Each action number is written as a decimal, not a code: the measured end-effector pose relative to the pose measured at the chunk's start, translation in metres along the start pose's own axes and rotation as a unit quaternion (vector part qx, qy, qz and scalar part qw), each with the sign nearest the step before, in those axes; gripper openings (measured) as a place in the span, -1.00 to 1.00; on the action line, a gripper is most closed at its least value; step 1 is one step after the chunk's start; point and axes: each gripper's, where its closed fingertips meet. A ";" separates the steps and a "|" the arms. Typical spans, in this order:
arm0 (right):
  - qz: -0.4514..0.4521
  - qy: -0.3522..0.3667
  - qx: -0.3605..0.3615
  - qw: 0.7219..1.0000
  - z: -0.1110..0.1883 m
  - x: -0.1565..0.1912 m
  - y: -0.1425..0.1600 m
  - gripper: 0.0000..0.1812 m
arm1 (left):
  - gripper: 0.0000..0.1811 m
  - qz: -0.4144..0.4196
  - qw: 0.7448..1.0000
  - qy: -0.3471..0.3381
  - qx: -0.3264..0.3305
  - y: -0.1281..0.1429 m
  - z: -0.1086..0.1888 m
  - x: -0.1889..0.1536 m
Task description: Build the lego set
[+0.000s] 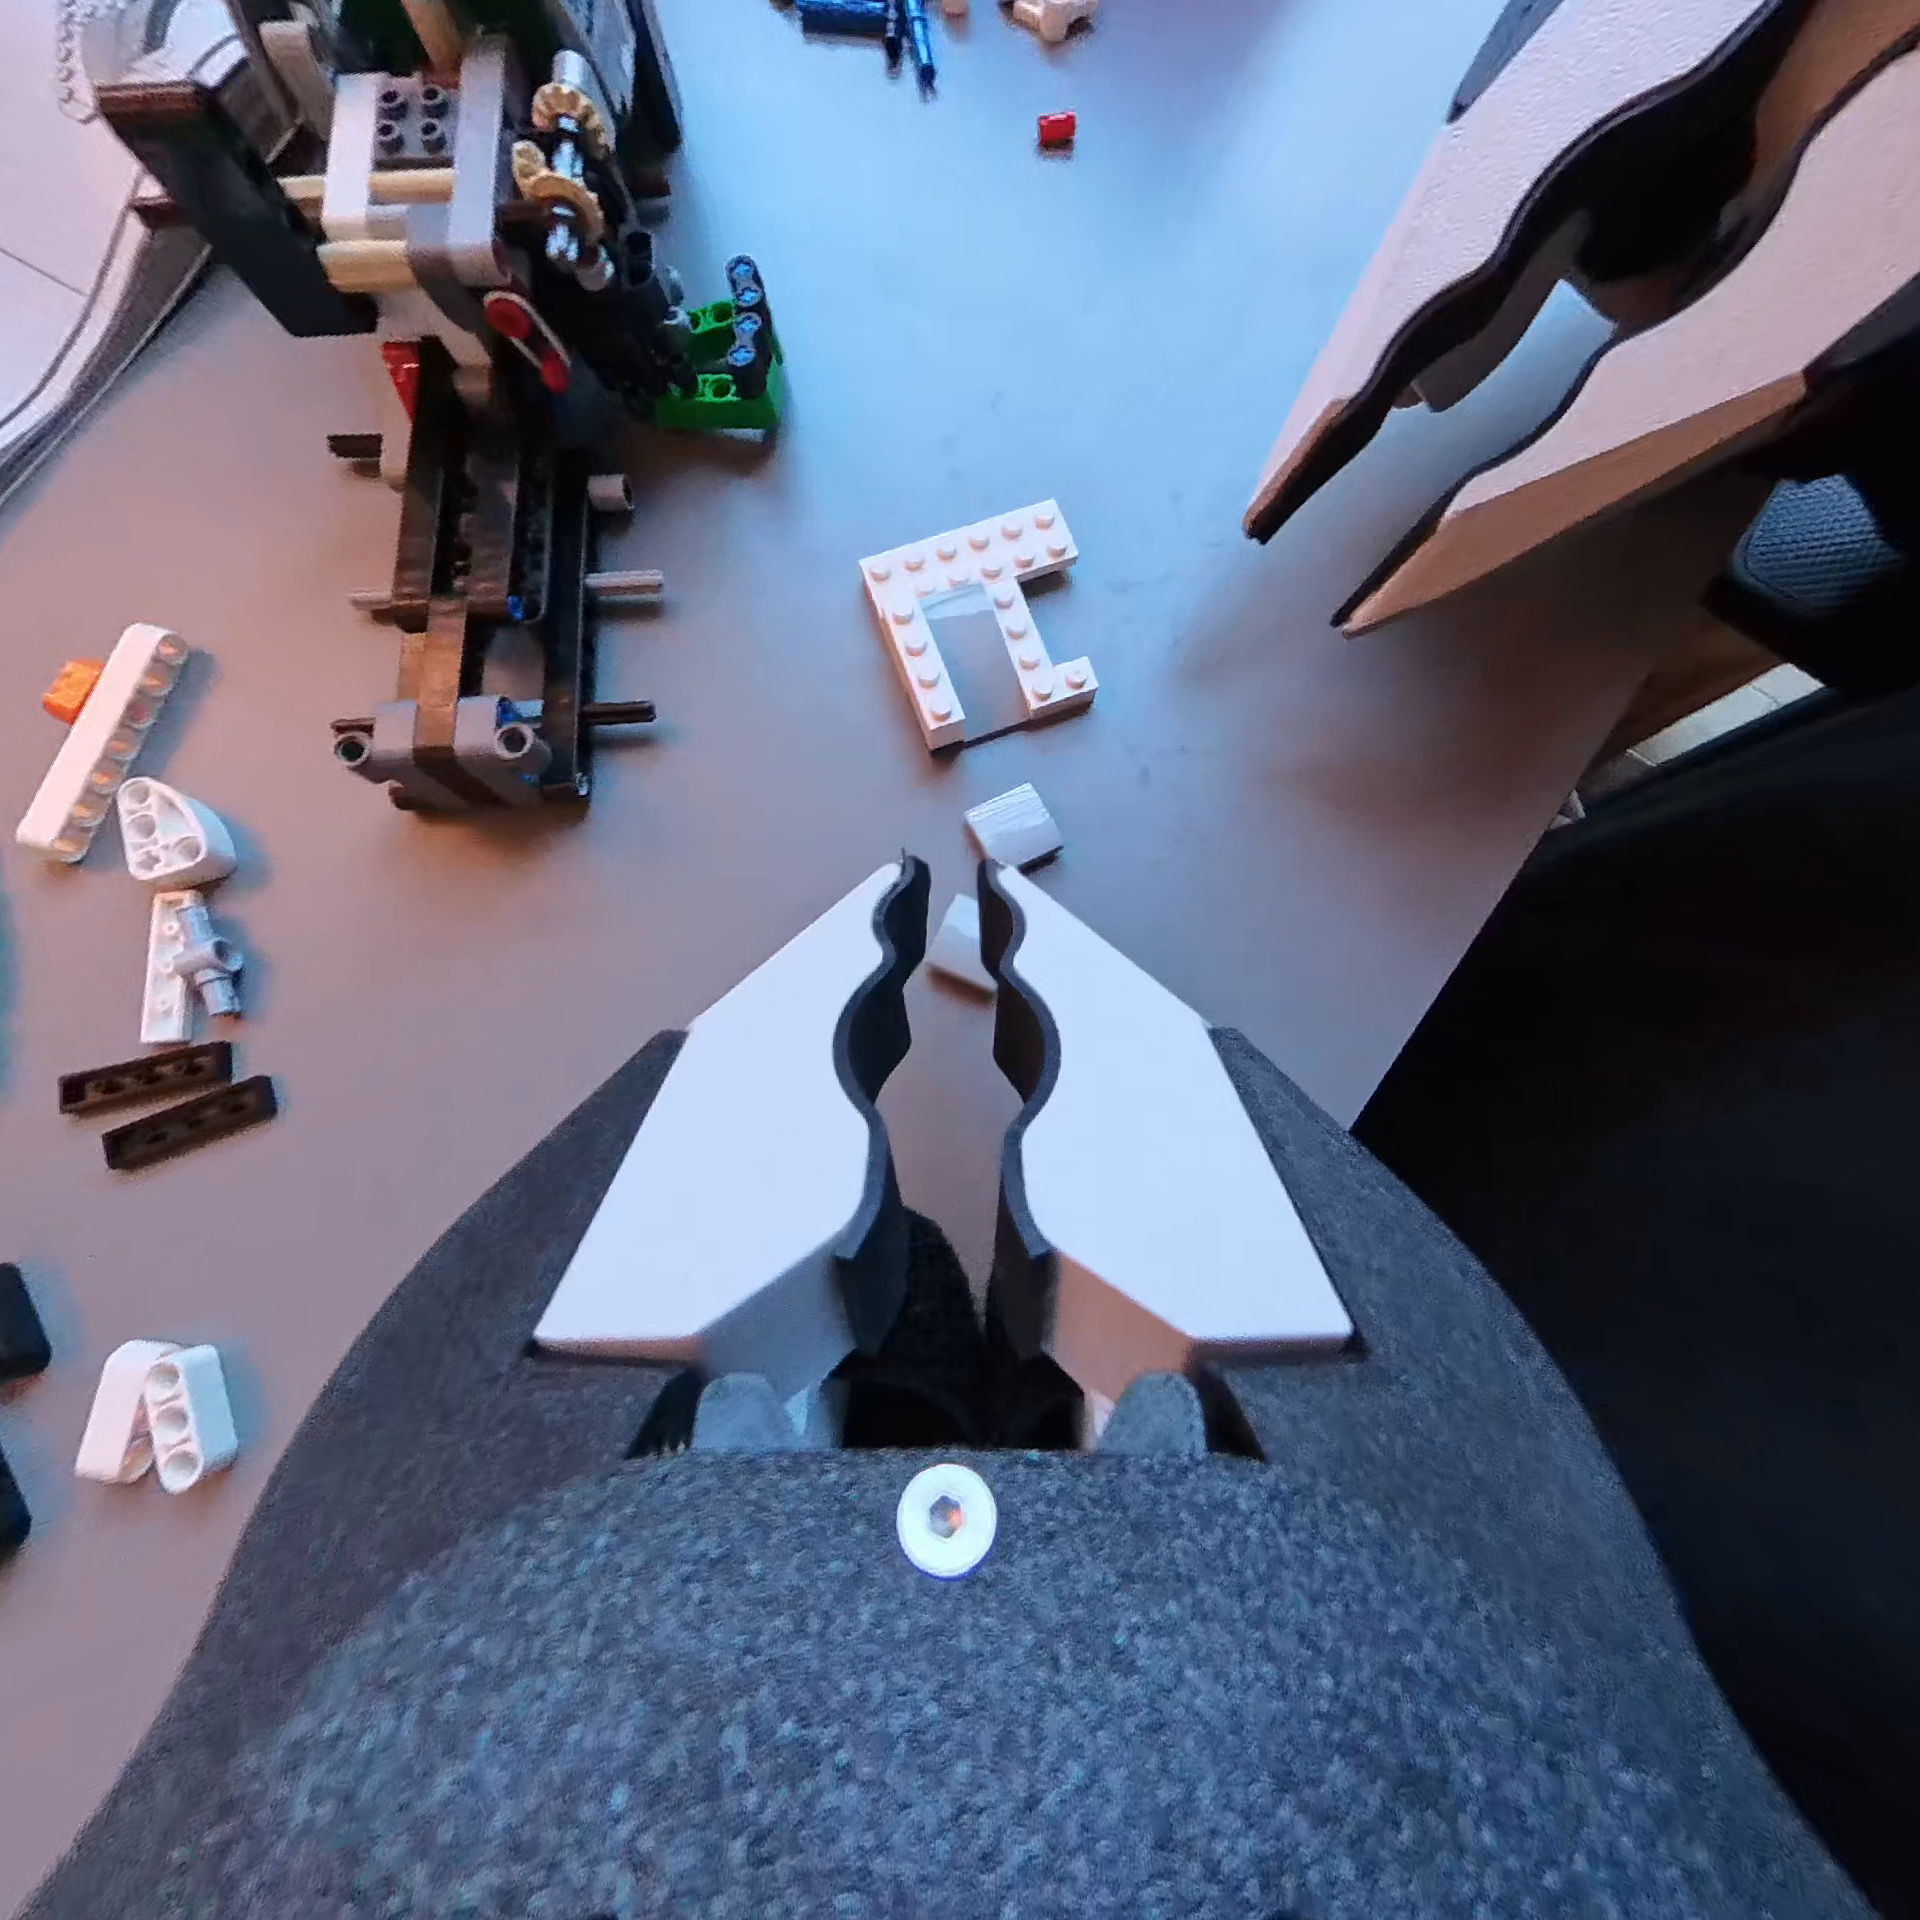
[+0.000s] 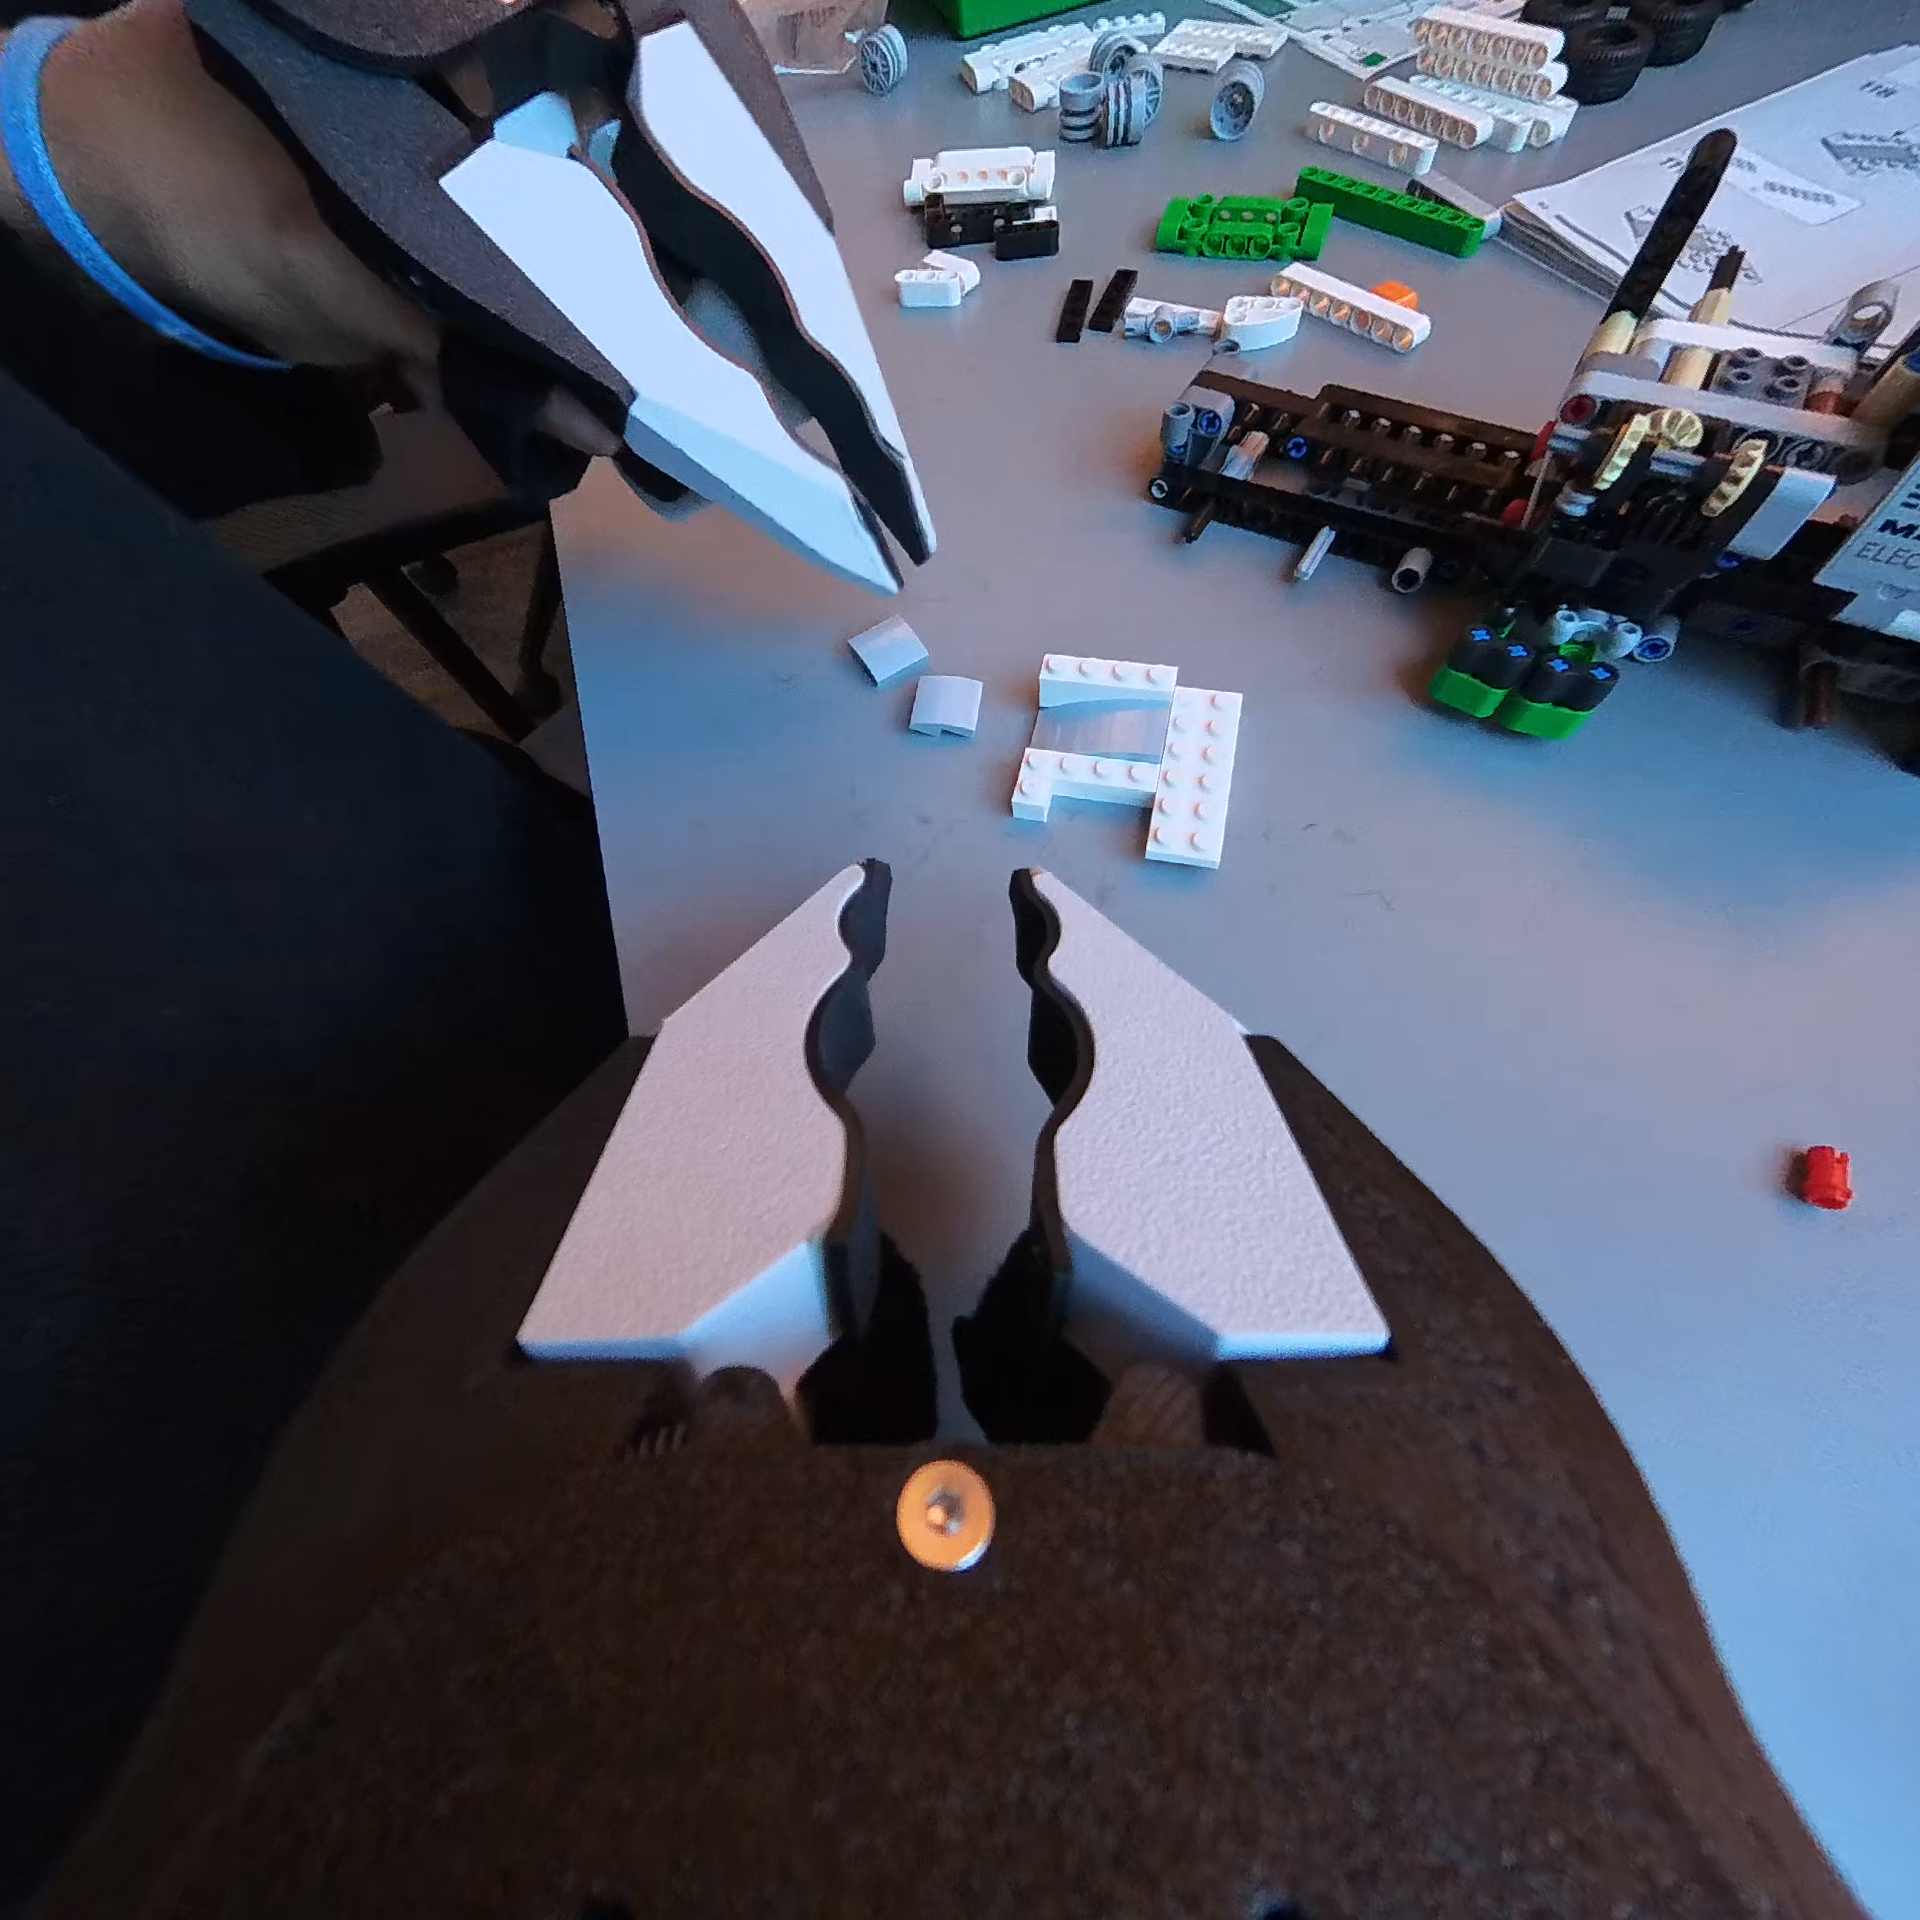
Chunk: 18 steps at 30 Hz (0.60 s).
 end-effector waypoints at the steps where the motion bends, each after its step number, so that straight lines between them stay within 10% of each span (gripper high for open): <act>1: 0.000 0.000 0.002 1.000 0.000 0.000 0.001 -0.74 | -0.90 -0.001 1.000 0.008 0.002 -0.001 -0.002 -0.003; 6: 0.004 0.003 0.008 1.000 0.001 0.000 0.001 -0.74 | -0.65 0.028 0.999 0.026 0.033 0.000 -0.018 -0.014; 18: 0.000 -0.009 0.004 1.000 0.001 0.002 0.002 -0.74 | -0.82 0.044 0.997 -0.012 0.058 0.005 -0.029 -0.016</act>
Point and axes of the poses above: each gripper's, where its closed fingertips meet, z back along the fingers, y out of its underside, x = y × z across the jaws, and after that the axes turned 3 degrees about z, right-handed
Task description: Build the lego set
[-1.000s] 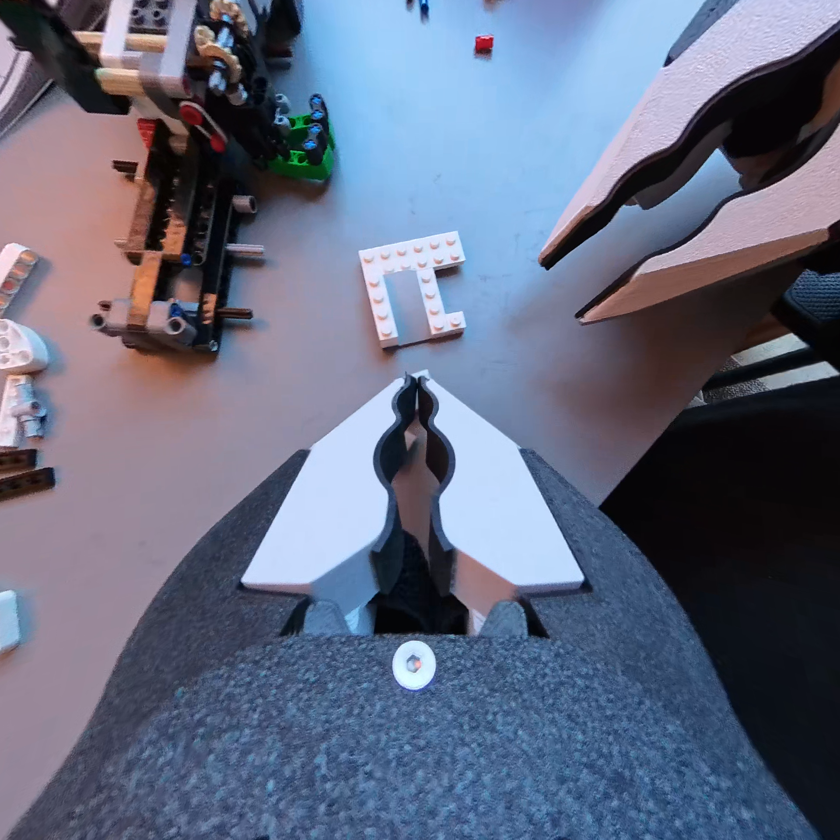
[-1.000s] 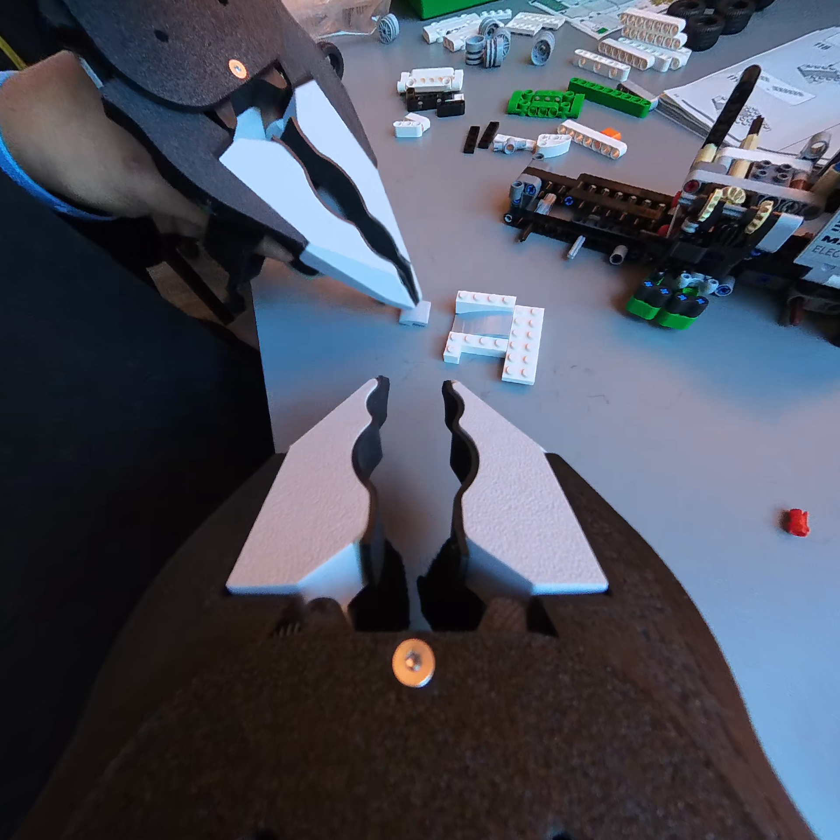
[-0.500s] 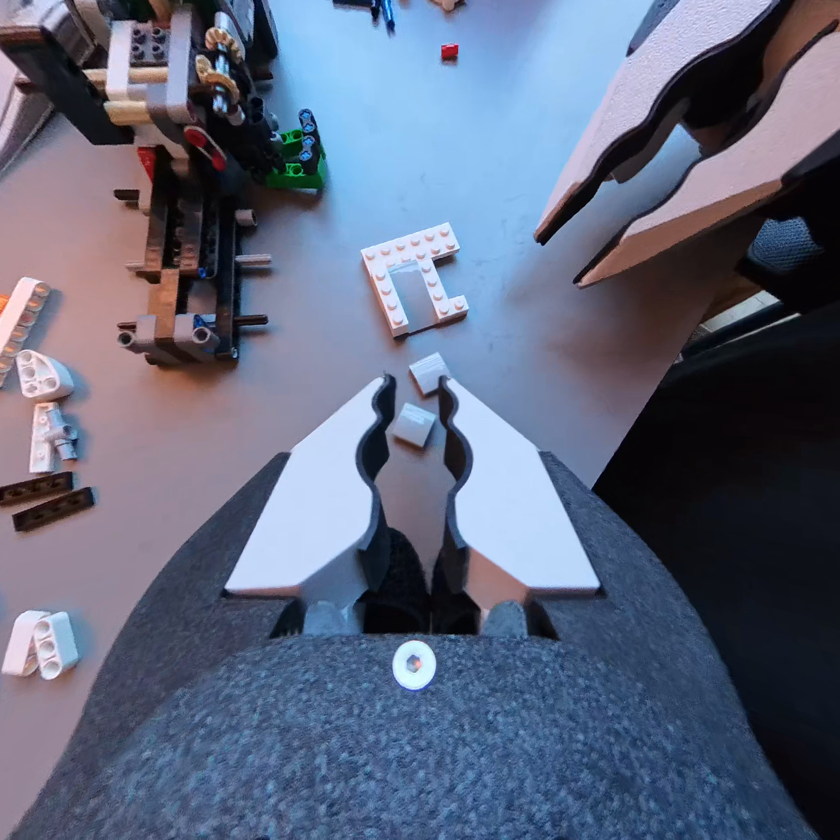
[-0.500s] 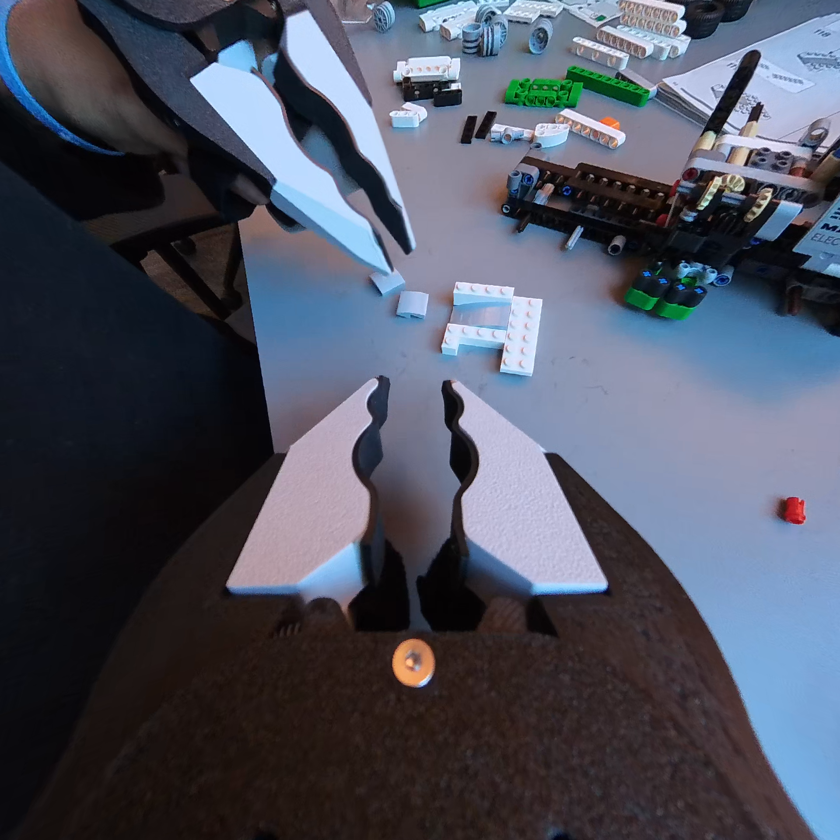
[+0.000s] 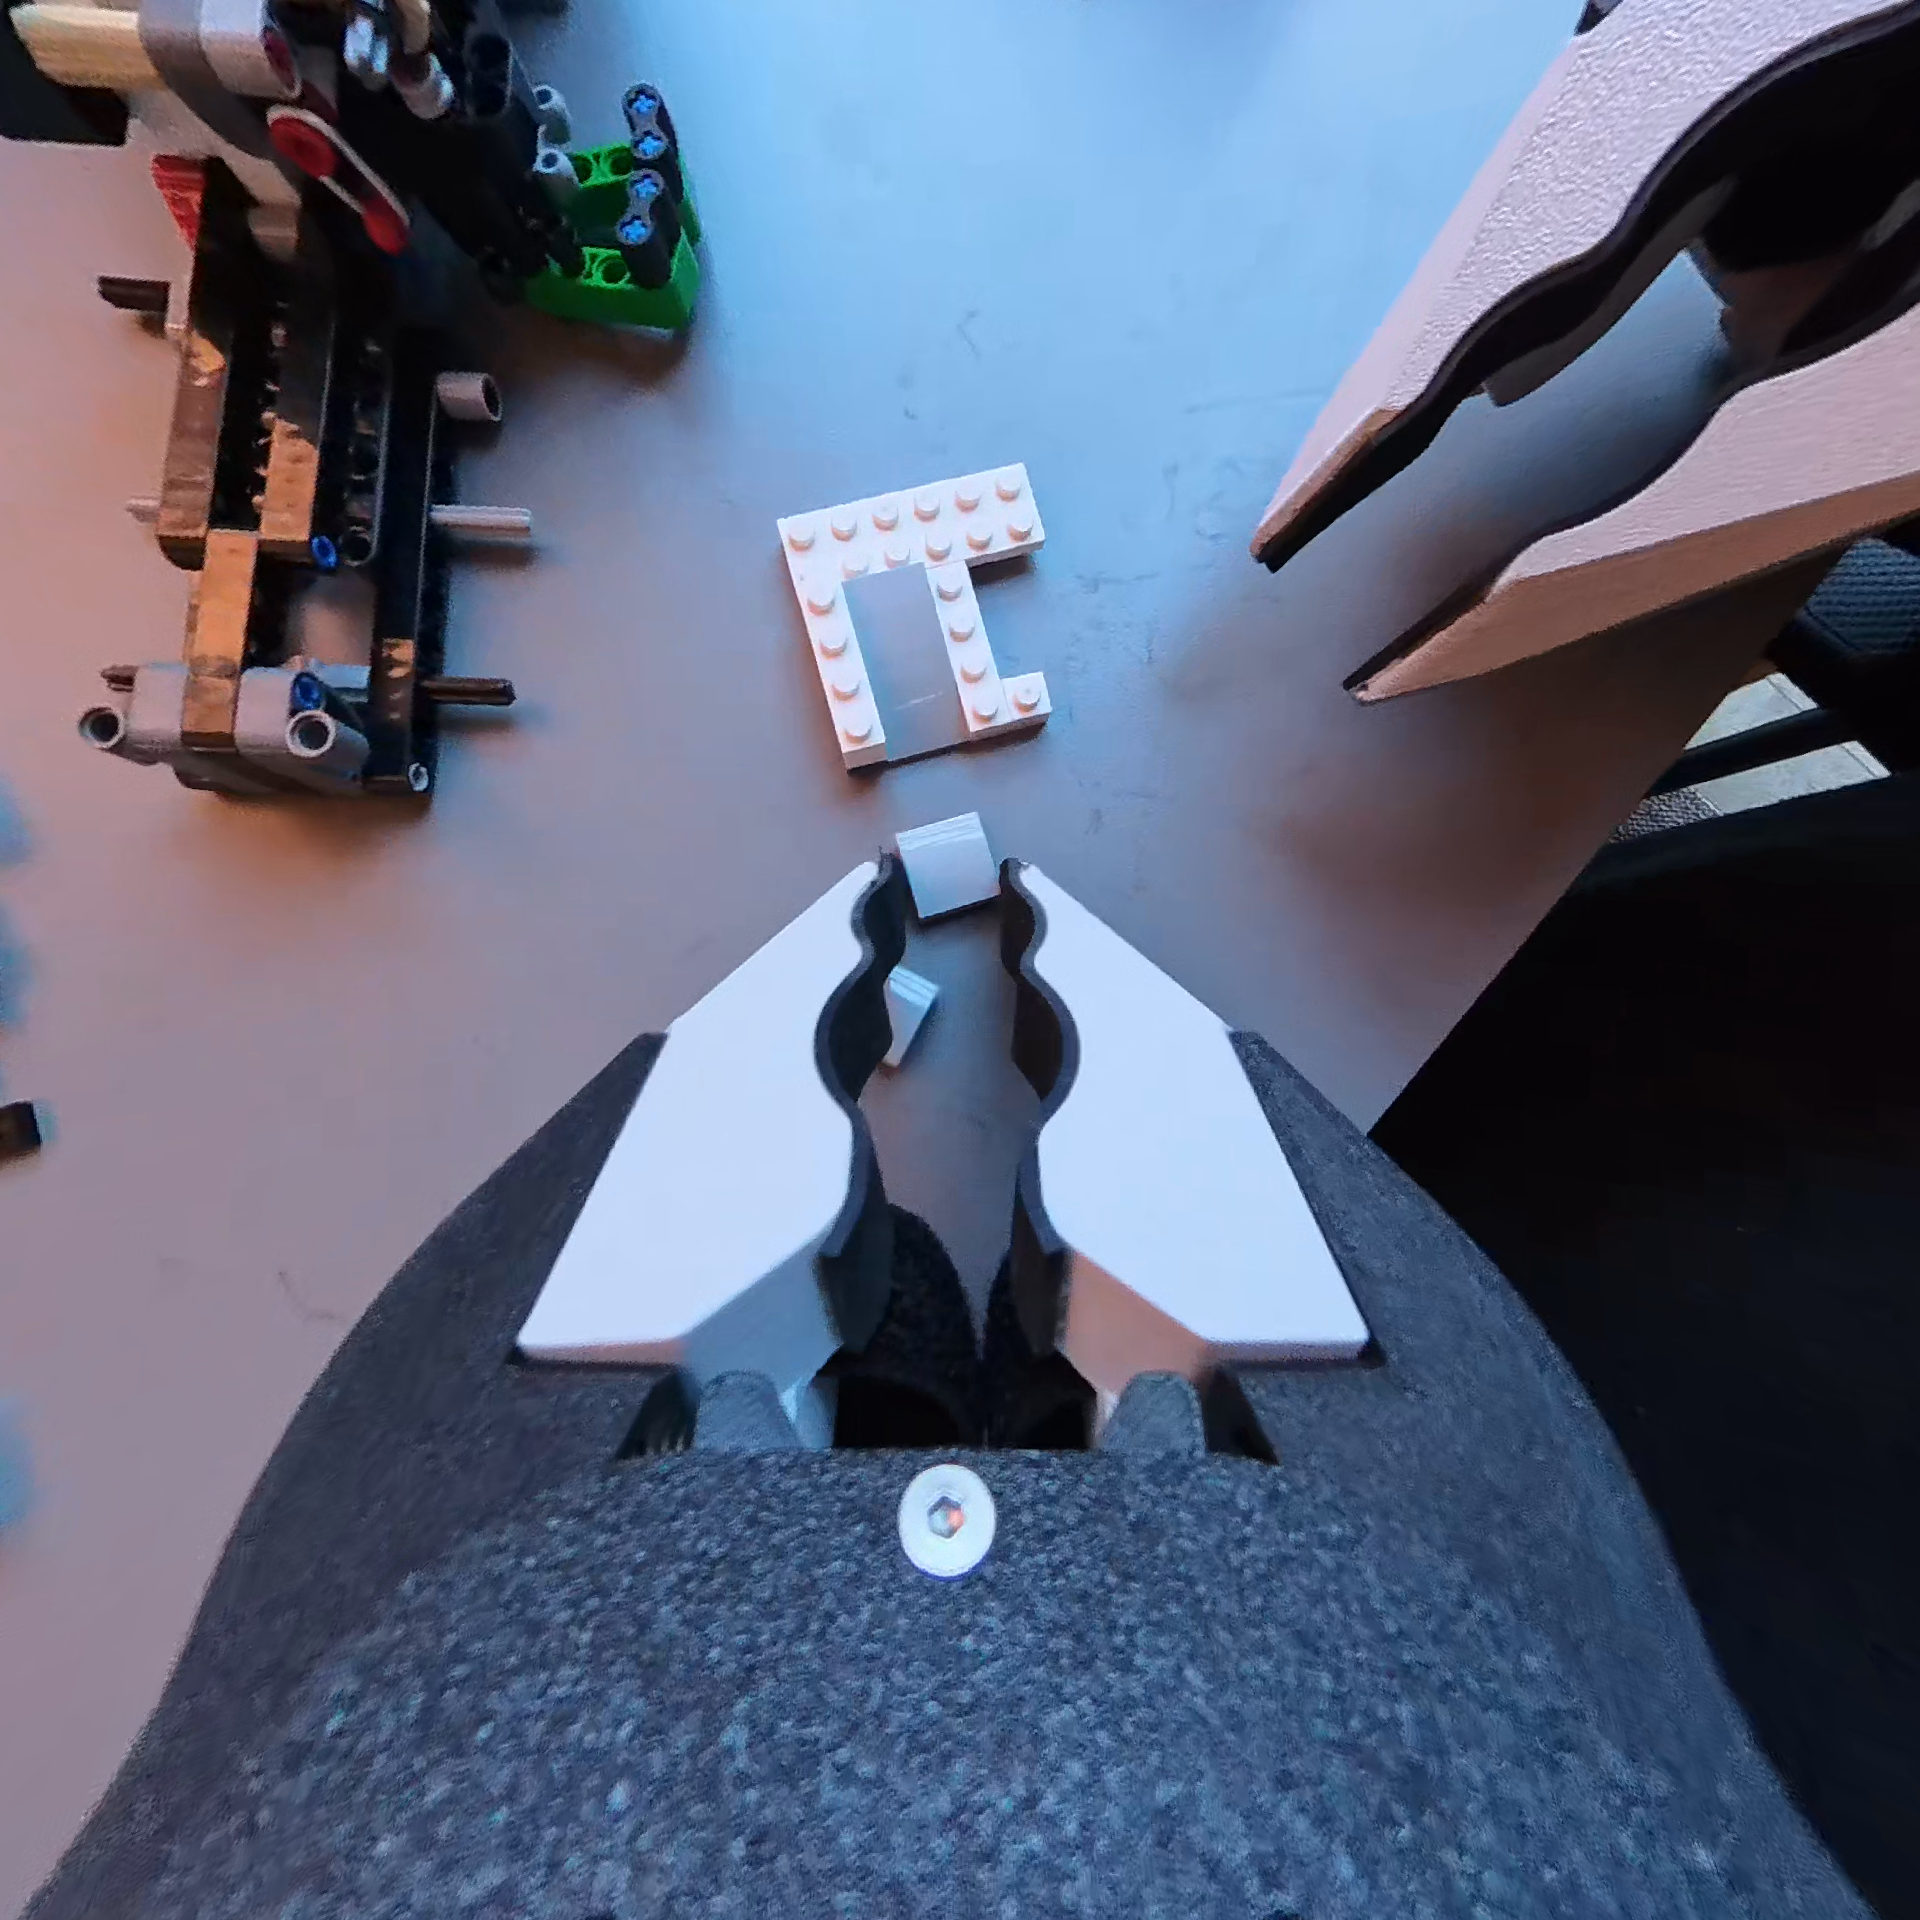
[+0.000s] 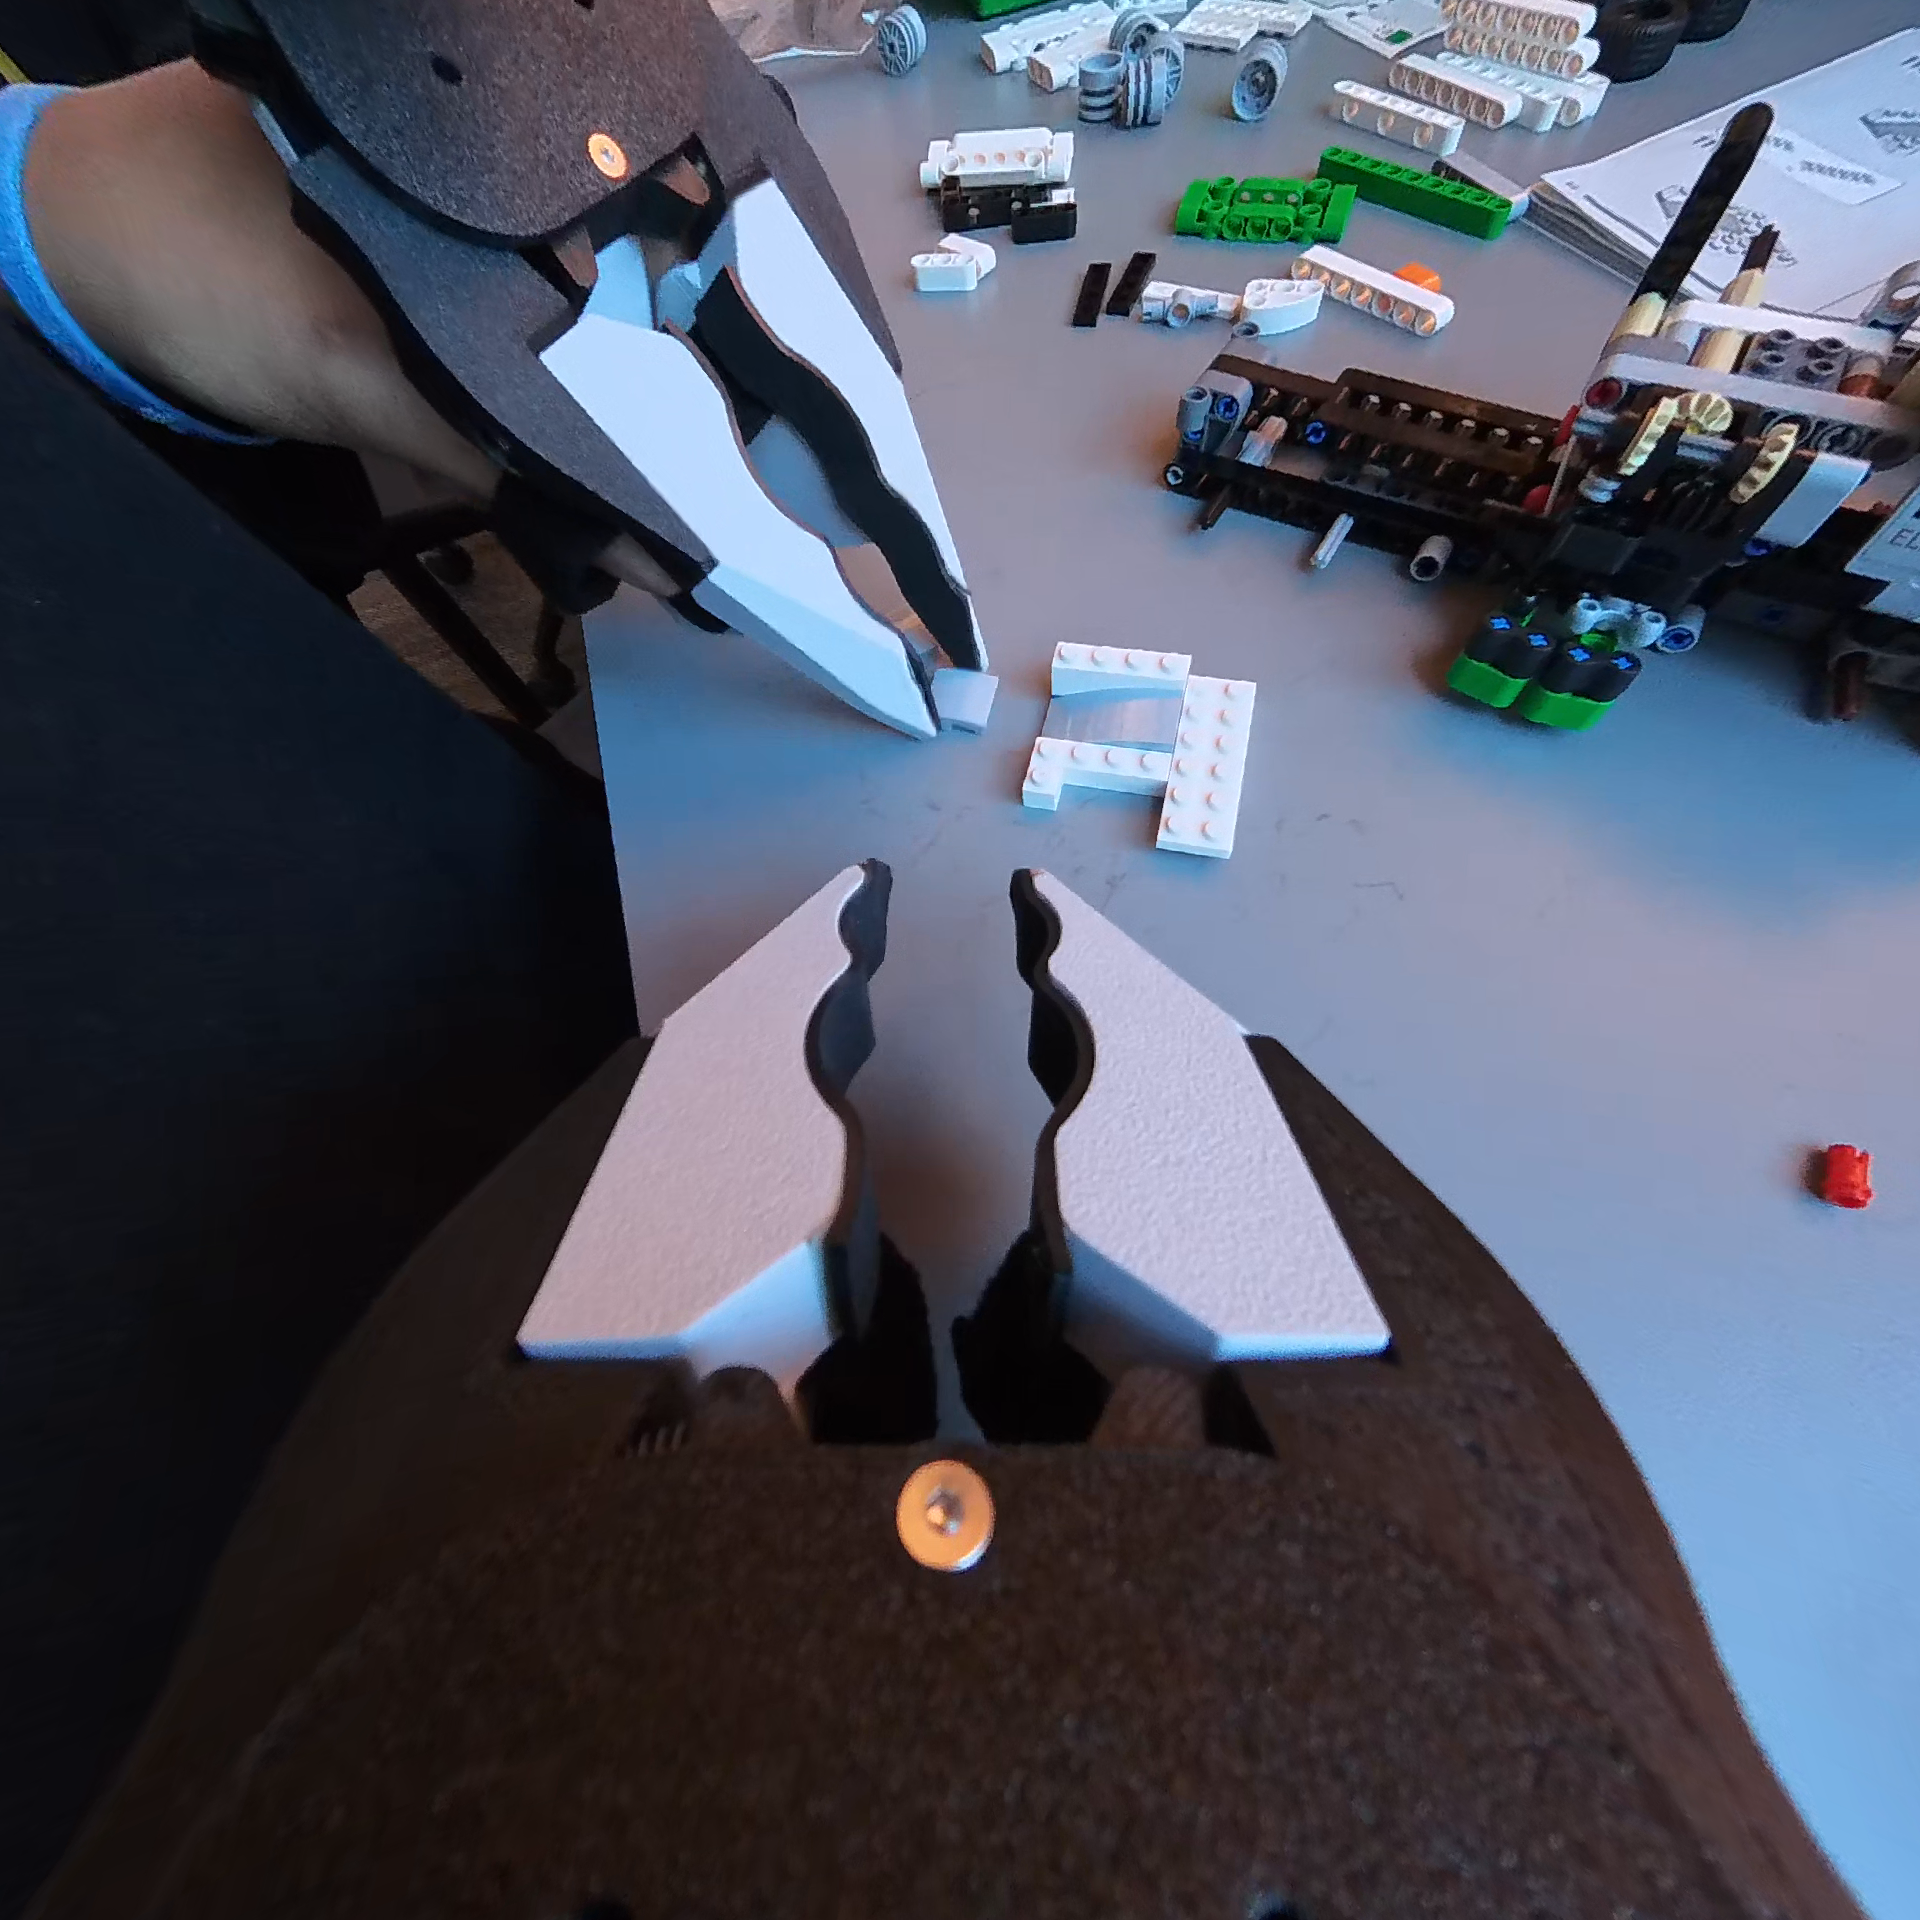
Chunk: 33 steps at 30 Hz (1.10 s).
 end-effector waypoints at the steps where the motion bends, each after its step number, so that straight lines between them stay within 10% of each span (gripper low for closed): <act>1: -0.001 0.000 0.000 1.000 0.000 0.000 0.000 -0.74 | -0.82 -0.004 1.000 0.007 -0.001 -0.001 0.000 -0.001; 12: 0.023 0.018 -0.020 0.999 0.001 -0.008 -0.011 -0.74 | -0.82 -0.203 0.971 0.098 -0.085 -0.028 0.020 0.005; 27: -0.234 -0.090 -0.118 0.961 0.002 0.000 -0.058 -0.81 | -0.83 -0.500 0.831 0.143 -0.196 -0.058 0.041 -0.011; 33: -0.160 0.085 -0.001 0.983 -0.003 -0.044 -0.016 -0.63 | -0.82 -0.499 0.841 0.128 -0.166 -0.050 0.028 0.008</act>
Point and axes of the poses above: each gripper's, where its closed fingertips meet, z back along the fingers, y out of its underside, x = y × z across the jaws, and after that the axes turned 3 degrees about z, right-handed
